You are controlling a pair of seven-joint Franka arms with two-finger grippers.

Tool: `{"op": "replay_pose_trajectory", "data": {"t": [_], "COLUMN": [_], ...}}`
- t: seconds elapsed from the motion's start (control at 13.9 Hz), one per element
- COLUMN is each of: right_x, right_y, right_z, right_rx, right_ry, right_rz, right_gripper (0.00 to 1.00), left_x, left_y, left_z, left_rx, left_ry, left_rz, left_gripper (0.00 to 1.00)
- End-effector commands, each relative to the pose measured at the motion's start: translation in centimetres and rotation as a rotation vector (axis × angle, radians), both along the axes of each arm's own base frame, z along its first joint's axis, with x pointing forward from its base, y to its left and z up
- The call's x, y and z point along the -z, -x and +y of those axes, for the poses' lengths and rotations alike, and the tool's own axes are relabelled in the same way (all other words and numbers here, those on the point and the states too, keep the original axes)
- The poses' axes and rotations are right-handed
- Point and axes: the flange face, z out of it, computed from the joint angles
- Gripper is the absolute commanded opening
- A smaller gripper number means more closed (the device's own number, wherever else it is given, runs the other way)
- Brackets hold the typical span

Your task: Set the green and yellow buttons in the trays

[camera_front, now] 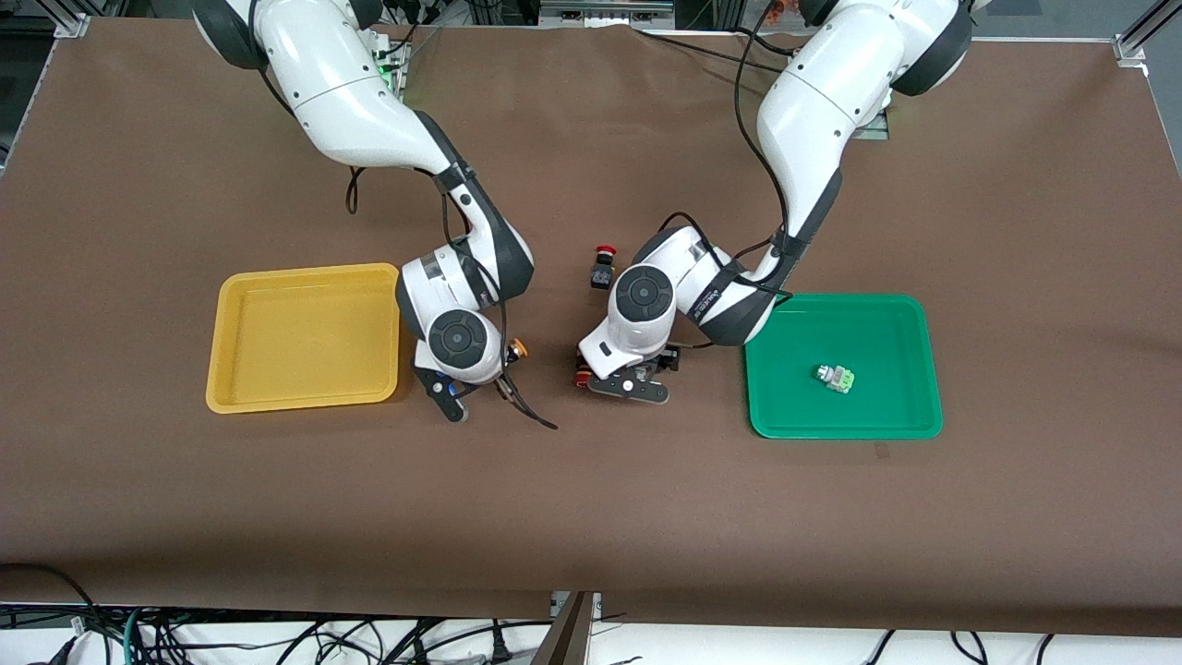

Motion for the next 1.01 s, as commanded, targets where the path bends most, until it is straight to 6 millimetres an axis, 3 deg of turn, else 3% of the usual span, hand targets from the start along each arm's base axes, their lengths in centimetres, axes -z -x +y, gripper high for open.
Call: {"op": "replay_pose_trajectory", "data": {"t": [0.0,0.07,0.14,0.29,0.43,0.58,0.65,0.72,0.79,0.94], "right_x": [-4.4,-5.4,-5.8,-5.8,-3.7,-1.6,-1.0,-0.8,-1.1,-3.1], "right_y": [-1.1,-1.3,-1.1,-0.4,1.2,2.1,2.0,2.0,2.0,1.4], "right_z": [-3.1,-5.4,-8.1,-12.9,-17.4,-19.4,-19.6,-19.5,-18.8,-16.6], "right_rx": [-0.033,-0.096,-0.162,-0.333,-0.483,-0.574,-0.583,-0.586,-0.593,-0.6], "right_ry": [0.047,0.08,0.107,0.124,0.099,0.076,0.076,0.078,0.078,0.077], "right_rz": [0.016,0.075,0.172,0.361,0.508,0.527,0.512,0.508,0.504,0.468], "right_gripper": [0.0,0.0,0.0,0.0,0.0,0.0,0.08,0.86,1.0,1.0], "left_x": [0.5,0.5,0.4,-0.1,-2.0,-5.8,-8.1,-9.8,-10.9,-11.8], "left_y": [0.7,0.7,0.6,0.2,-0.1,-1.3,-2.2,-2.8,-3.4,-5.4], "left_z": [0.3,0.3,0.4,0.7,1.2,3.6,5.7,8.2,10.9,17.2], "left_rx": [-0.002,-0.001,-0.003,-0.002,-0.002,-0.029,-0.038,-0.017,0.028,0.107], "left_ry": [-0.012,-0.013,-0.012,-0.008,-0.022,-0.076,-0.096,-0.122,-0.145,-0.141], "left_rz": [0.024,0.025,0.026,0.019,0.022,0.054,0.074,0.106,0.15,0.197], "left_gripper": [0.99,0.58,0.31,0.04,0.0,0.0,0.0,0.0,0.02,0.02]}}
